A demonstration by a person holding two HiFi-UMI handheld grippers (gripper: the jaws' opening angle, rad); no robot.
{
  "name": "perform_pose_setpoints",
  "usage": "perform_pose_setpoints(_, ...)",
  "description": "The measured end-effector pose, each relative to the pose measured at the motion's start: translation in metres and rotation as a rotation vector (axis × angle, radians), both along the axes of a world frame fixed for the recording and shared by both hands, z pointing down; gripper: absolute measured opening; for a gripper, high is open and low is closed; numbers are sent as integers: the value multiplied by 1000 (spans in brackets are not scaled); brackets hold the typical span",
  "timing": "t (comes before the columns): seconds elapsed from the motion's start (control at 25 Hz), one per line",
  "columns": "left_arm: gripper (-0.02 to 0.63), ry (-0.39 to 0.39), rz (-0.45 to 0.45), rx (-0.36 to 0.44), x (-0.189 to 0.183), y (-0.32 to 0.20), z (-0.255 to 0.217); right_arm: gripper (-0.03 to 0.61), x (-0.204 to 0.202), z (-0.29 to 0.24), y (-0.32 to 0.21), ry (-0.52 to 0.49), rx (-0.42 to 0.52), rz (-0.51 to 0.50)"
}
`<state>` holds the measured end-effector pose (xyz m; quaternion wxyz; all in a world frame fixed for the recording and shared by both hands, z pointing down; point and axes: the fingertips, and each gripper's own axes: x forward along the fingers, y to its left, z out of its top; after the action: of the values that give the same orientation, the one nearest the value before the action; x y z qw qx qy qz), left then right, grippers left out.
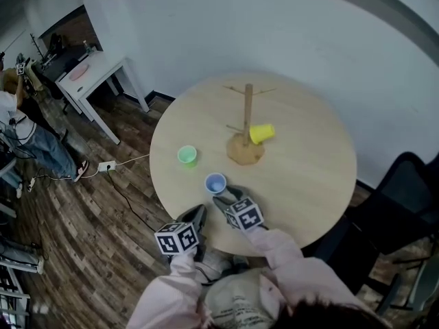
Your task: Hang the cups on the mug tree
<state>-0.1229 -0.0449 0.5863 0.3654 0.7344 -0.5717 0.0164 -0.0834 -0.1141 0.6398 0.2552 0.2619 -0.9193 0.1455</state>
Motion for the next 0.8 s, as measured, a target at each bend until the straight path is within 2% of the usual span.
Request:
perform_pose_setpoints(0.36,5,-17,-5,-10,-11,-4,1,328,-13,7,-9,-25,7,-5)
perform_pose_setpoints(0.8,5,-25,-12,-27,-18,-10,6,336,-25,7,-21,-30,27,-12)
